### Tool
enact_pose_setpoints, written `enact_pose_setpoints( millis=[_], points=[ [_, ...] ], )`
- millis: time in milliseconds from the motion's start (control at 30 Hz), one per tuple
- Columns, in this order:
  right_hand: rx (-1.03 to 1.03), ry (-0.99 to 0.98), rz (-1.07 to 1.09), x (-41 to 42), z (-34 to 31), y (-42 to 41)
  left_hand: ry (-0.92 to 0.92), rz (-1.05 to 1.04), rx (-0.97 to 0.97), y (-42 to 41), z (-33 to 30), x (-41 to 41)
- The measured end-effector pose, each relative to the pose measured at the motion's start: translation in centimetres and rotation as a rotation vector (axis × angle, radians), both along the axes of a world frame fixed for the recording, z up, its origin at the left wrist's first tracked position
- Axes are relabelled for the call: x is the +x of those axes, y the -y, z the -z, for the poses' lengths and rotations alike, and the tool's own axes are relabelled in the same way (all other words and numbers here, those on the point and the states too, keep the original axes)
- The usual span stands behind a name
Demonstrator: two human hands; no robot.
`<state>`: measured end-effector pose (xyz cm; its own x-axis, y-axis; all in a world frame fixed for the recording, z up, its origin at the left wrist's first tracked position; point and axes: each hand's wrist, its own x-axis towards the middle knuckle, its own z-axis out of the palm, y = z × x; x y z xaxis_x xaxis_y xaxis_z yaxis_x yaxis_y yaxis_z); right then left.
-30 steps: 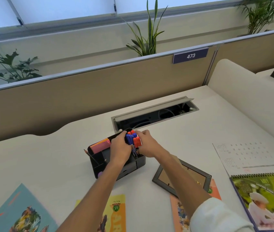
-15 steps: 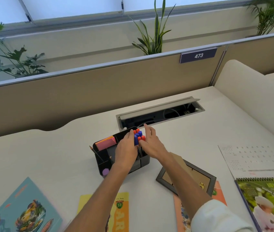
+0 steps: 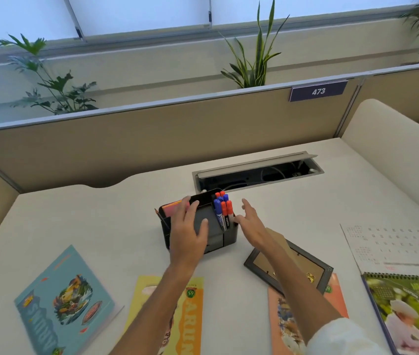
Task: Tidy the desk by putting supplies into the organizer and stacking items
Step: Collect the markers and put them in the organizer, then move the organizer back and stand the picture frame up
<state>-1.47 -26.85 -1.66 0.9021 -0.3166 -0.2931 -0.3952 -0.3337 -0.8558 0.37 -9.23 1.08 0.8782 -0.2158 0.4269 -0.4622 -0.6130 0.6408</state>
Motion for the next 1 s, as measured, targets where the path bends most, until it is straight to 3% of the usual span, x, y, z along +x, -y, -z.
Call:
enact_pose_setpoints(
  millis=[100,233,400,500,733,1000],
  points=[
    [0.121,-0.03,0.01,-1.5,0.1,-0.3,-0.009,-0.208,-0.202,-2.8,0.1,-0.7],
    [0.105,-0.051,-0.064,-3.3,0.1,-1.3,-0.302,-0.391,-0.367,-6.0,2.0,-1.4],
    [0.135,0.017,-0.062,-3.2,0.5,-2.7,-0.803,-0.349,-0.48,-6.9,4.4,-2.0],
    [0.2,0.06,0.06,-2.8,0.5,-3.0,-0.981,-0.298,-0.569,-6.6,6.3,-1.5],
    [0.271,0.018,0.136,-2.1,2.4,-3.3,-1.033,-0.224,-0.743,-5.4,7.5,-0.9],
    [0.165,0.044,0.018,-1.3,2.0,-4.2,-0.985,-0.254,-0.643,-7.3,7.7,1.7]
  ],
)
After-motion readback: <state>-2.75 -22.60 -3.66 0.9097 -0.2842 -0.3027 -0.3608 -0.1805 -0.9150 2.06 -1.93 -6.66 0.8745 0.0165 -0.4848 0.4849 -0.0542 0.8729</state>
